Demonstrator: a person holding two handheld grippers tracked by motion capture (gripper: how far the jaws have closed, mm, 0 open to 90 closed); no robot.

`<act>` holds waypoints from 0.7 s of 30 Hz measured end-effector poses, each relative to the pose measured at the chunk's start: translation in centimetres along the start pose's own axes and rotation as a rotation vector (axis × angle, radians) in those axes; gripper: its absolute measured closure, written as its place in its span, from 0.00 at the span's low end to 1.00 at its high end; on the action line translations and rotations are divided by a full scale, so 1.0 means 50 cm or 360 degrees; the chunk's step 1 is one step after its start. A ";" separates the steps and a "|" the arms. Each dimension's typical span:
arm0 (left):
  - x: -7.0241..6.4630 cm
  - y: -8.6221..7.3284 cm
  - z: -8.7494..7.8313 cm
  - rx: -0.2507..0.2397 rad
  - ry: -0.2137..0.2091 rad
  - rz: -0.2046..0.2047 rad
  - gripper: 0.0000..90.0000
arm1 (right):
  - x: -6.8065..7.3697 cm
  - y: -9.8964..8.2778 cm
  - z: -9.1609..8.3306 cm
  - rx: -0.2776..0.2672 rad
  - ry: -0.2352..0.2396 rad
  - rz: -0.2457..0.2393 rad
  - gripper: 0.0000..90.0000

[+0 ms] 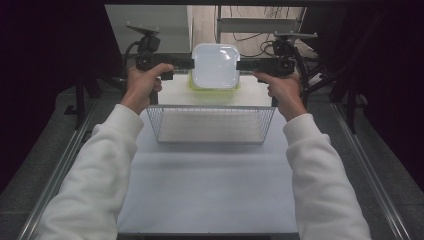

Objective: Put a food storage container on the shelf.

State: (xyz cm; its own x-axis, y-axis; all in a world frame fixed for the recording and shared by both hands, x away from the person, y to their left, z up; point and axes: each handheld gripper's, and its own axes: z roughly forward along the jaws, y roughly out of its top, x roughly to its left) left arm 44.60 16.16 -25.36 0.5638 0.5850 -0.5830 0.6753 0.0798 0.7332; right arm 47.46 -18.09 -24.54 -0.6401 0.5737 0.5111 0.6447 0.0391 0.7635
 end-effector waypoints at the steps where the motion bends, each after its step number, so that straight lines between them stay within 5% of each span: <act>1: 0.000 0.000 0.000 0.0000 0.0000 0.0000 0.90 | 0.000 0.000 0.000 0.0000 0.0000 0.0000 0.86; 14: 0.047 0.016 0.020 0.0037 -0.0014 -0.0138 0.89 | -0.017 0.022 0.024 0.0054 -0.0029 0.0057 0.86; 21: 0.065 0.028 0.032 0.0054 -0.0043 -0.0234 0.89 | -0.040 0.035 0.038 0.0077 -0.0027 0.0206 0.85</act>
State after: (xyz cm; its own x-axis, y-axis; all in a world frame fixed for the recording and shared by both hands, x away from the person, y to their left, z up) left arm 48.15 16.90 -26.77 0.4697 0.5472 -0.6928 0.7671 0.1354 0.6271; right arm 50.63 -17.62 -24.98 -0.5437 0.5900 0.5969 0.7409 0.0033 0.6716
